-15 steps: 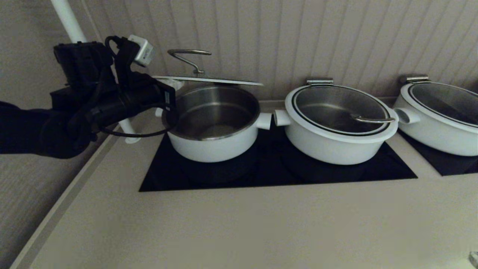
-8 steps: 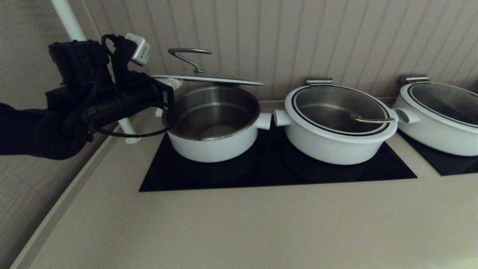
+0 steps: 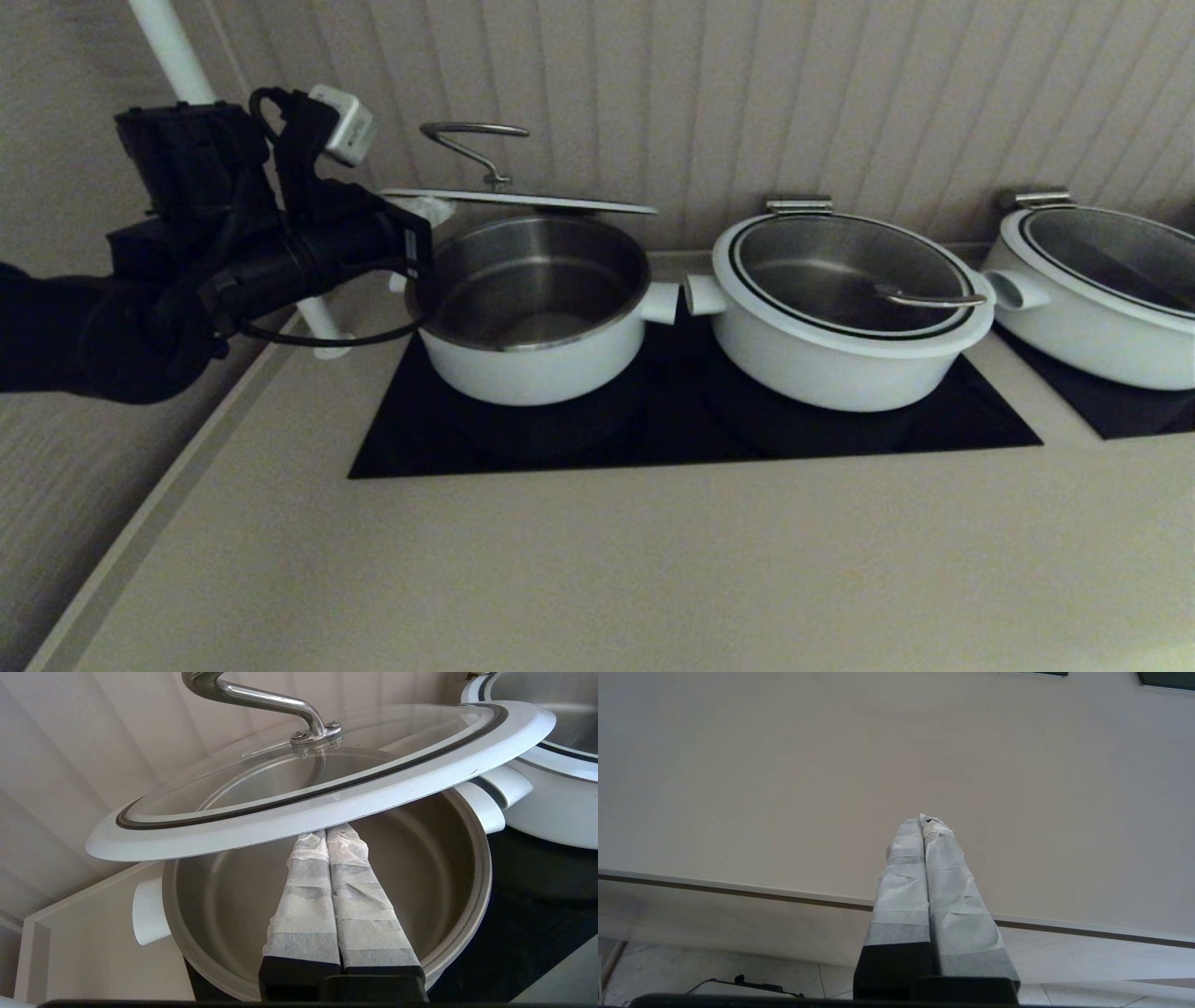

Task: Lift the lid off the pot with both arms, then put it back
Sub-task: Open the pot lid completely

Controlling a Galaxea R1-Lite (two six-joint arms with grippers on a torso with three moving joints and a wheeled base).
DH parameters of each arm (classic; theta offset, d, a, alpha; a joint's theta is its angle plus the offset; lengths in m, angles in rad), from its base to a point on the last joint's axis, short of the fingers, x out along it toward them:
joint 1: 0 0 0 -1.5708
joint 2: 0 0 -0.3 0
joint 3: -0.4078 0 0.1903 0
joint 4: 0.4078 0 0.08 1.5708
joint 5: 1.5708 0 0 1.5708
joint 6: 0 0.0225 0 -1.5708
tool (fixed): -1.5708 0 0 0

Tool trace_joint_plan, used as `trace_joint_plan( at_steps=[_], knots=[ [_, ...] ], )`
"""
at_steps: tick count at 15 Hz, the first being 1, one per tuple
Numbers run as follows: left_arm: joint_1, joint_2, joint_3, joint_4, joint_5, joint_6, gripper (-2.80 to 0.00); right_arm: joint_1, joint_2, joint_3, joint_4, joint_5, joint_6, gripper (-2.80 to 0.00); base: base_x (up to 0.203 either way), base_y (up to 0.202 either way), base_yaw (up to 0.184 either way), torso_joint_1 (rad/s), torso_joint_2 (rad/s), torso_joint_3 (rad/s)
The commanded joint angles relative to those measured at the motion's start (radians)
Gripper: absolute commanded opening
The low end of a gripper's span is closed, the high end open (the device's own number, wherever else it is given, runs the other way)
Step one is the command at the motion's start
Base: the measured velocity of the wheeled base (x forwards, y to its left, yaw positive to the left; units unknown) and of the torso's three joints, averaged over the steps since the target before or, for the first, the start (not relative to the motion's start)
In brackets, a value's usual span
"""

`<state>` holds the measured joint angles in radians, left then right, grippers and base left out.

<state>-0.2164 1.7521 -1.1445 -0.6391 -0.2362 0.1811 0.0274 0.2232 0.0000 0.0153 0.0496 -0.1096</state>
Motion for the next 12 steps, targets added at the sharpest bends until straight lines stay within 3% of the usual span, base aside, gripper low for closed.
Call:
trace_joint_plan(
  at_steps=[1,5,8,12],
  knots=[
    [0.000,0.000,0.000,-0.004,-0.002,0.000,-2.80,-0.001,0.001,0.000,0.000,0.001,-0.001,-2.80,0.000,0.000,0.000,0.000,0.00,0.000],
    [0.000,0.000,0.000,-0.004,-0.002,-0.002,-2.80,-0.014,-0.048,0.000,0.000,0.001,-0.001,-2.80,0.000,0.000,0.000,0.000,0.00,0.000],
    [0.000,-0.002,0.000,-0.004,-0.002,-0.002,-2.80,-0.024,-0.215,0.000,-0.003,0.000,0.008,-2.80,0.000,0.000,0.000,0.000,0.00,0.000],
    [0.001,-0.016,0.000,-0.004,-0.002,-0.002,-2.80,-0.027,-0.222,0.000,-0.011,-0.005,0.030,-2.80,0.000,0.000,0.000,0.000,0.00,0.000]
  ],
)
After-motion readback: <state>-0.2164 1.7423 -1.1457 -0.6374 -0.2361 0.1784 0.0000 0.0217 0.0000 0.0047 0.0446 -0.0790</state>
